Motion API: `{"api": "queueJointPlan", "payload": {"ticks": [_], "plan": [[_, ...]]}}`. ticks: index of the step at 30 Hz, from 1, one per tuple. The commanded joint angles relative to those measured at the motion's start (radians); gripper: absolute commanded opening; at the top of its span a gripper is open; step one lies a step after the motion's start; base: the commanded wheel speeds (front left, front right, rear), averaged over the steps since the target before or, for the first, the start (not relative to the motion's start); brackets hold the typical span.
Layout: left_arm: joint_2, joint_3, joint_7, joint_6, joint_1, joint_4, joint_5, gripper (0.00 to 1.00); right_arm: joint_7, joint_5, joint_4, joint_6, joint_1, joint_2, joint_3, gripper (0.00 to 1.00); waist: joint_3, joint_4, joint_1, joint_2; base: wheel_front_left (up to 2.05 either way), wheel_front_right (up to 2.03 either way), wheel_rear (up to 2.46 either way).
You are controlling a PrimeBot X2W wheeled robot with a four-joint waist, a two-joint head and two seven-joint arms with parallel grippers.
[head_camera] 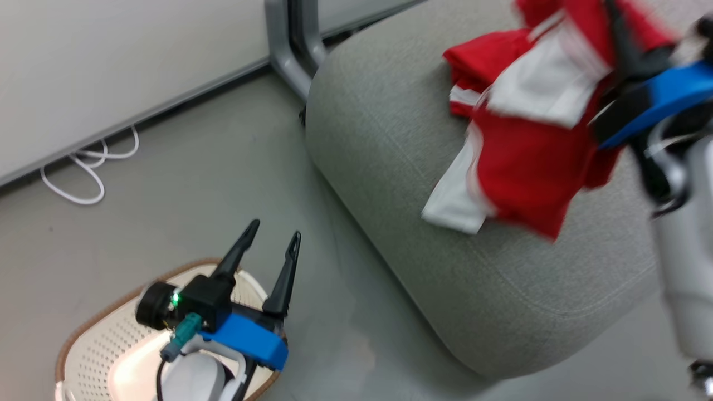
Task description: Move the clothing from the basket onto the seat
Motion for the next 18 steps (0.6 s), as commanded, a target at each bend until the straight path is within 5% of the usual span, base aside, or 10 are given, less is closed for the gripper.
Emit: {"api": "queueJointPlan", "payload": {"ticks": [1,10,18], "plan": [[0.013,-0.006,-0.005,-0.002,-0.030,-0.010,0.006,1.00,0.009,-0.005,-0.010,0.000,-0.033,-0.019,-0.017,0.00,0.060,0.034,0.0000,0.0000,0.00,0.00,0.00],[0.073,-0.051,-0.005,-0.002,-0.163,-0.078,0.017,1.00,0.029,0.003,-0.014,0.000,-0.219,-0.169,-0.258,0.00,0.265,0.123,0.0000,0.0000,0.00,0.00,0.00],[0.100,-0.070,-0.005,-0.002,-0.242,-0.115,0.021,1.00,-0.043,-0.012,0.110,0.000,-0.171,-0.163,-0.380,0.00,0.398,0.185,0.0000,0.0000,0.00,0.00,0.00]]}}
